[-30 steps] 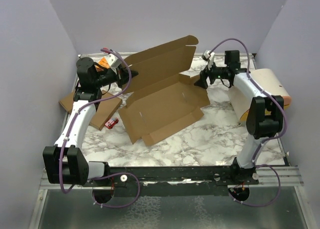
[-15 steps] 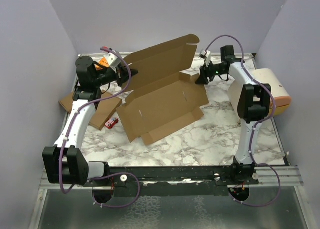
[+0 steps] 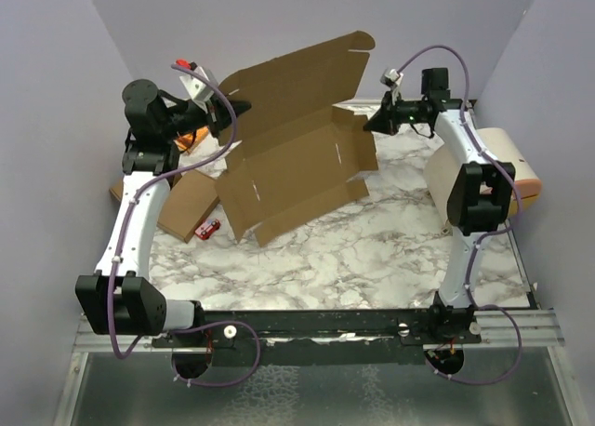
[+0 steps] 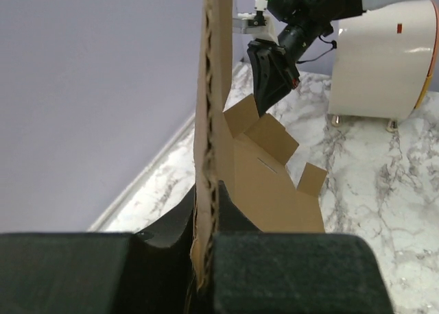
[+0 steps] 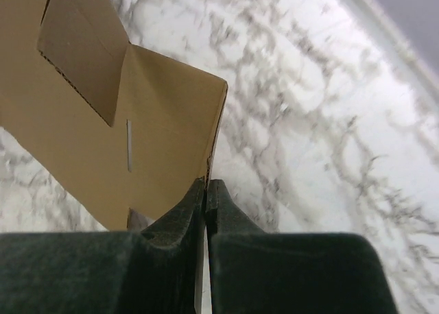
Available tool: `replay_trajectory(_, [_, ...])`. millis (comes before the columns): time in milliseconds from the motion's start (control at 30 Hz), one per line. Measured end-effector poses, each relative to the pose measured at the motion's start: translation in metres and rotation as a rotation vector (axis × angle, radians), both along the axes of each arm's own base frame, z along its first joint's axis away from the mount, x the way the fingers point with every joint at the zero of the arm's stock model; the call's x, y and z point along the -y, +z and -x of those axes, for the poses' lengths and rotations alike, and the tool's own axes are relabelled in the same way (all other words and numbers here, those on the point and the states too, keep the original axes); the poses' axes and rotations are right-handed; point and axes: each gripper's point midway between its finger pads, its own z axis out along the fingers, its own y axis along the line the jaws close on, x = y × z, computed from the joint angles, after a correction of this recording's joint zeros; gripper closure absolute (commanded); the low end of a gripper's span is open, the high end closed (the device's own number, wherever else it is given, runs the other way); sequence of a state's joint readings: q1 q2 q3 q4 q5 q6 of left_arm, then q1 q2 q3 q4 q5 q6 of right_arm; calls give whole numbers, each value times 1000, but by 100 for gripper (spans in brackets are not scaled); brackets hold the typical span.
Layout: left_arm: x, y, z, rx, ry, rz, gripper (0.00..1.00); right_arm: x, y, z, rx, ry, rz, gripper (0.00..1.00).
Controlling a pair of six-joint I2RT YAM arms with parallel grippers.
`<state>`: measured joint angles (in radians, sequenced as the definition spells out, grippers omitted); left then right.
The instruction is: Fold the paper box
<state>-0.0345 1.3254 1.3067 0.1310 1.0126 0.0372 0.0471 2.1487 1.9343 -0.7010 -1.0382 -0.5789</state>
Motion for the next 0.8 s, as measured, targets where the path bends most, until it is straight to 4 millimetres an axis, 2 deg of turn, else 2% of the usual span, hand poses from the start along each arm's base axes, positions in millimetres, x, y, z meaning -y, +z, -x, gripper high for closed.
replay_trajectory(67, [-1, 19, -1, 46, 1, -1, 100, -1, 22, -4, 69, -24, -31, 99])
replay_trajectory(133, [-1, 30, 0, 76, 3, -2, 100, -2, 44, -6, 153, -52, -61, 99])
replay_trajectory(200, [-1, 33, 1, 95, 2, -1, 100, -2, 61, -4, 237, -77, -98, 99])
replay_trajectory(267, [2, 21, 0, 88, -5, 0, 100, -4, 71, 0, 301, -93, -129, 99])
replay_trajectory(367, [7, -8, -1, 34, -18, -2, 100, -6, 67, -2, 368, -128, -168, 99])
replay_trajectory(500, [17, -40, 2, -36, -40, -11, 100, -9, 37, 1, 351, -171, -207, 99])
replay_trajectory(600, [20, -48, 3, -50, -49, -14, 100, -12, 24, 8, 354, -180, -236, 99])
replay_trajectory(800, [21, -54, 6, -59, -51, -17, 100, -12, 14, 27, 395, -175, -265, 99])
